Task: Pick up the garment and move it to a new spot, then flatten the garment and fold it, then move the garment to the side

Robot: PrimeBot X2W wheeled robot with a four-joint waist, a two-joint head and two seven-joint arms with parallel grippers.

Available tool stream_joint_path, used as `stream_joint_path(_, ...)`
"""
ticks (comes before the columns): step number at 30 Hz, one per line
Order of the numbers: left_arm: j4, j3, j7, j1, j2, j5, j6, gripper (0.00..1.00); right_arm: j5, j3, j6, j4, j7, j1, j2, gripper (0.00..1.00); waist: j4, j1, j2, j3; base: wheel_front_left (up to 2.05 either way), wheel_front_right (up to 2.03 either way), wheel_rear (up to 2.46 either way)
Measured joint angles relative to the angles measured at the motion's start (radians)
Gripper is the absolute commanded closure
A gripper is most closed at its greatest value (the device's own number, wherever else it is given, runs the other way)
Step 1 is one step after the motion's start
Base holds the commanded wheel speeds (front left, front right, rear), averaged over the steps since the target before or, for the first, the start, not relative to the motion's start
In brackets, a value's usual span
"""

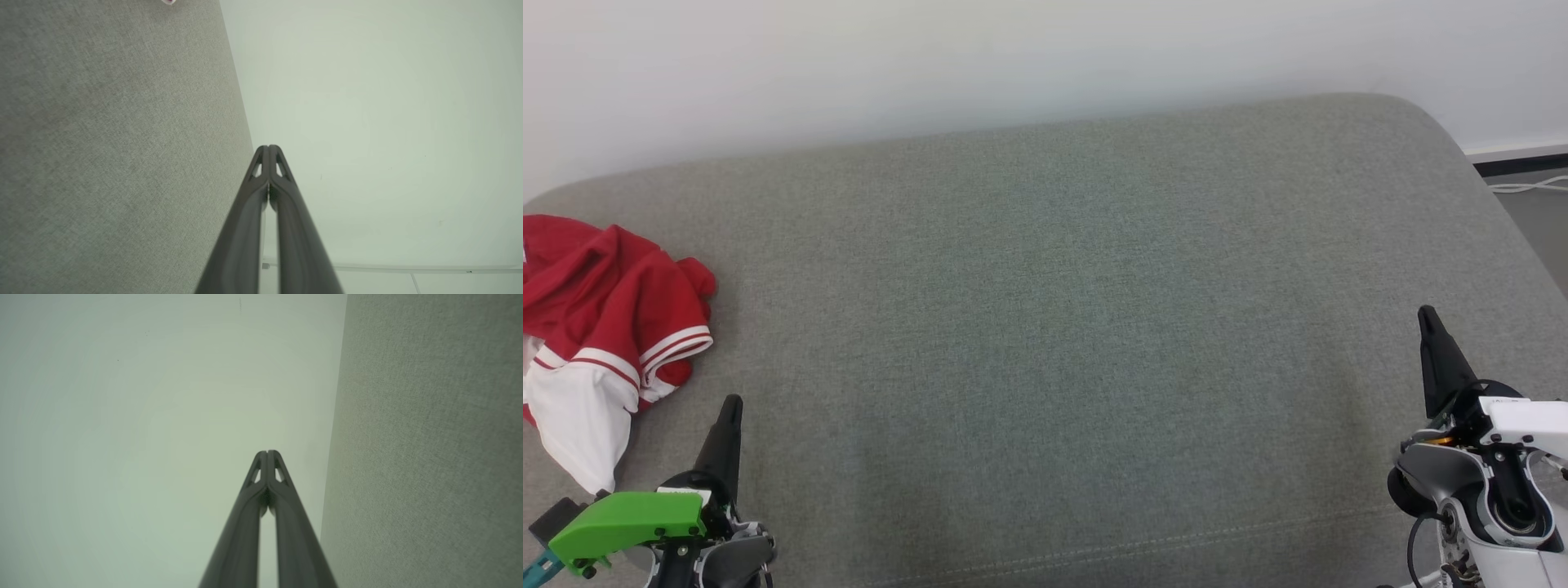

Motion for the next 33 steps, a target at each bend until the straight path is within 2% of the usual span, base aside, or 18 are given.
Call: stream_joint_path(33,0.000,0.000,0.000,0.000,0.000,0.000,0.000,1.00,0.000,0.000,0.000,0.000,0.000,0.000,0.000,1.00,0.000,0.0000,0.0000,0.000,0.00,0.00,0.00)
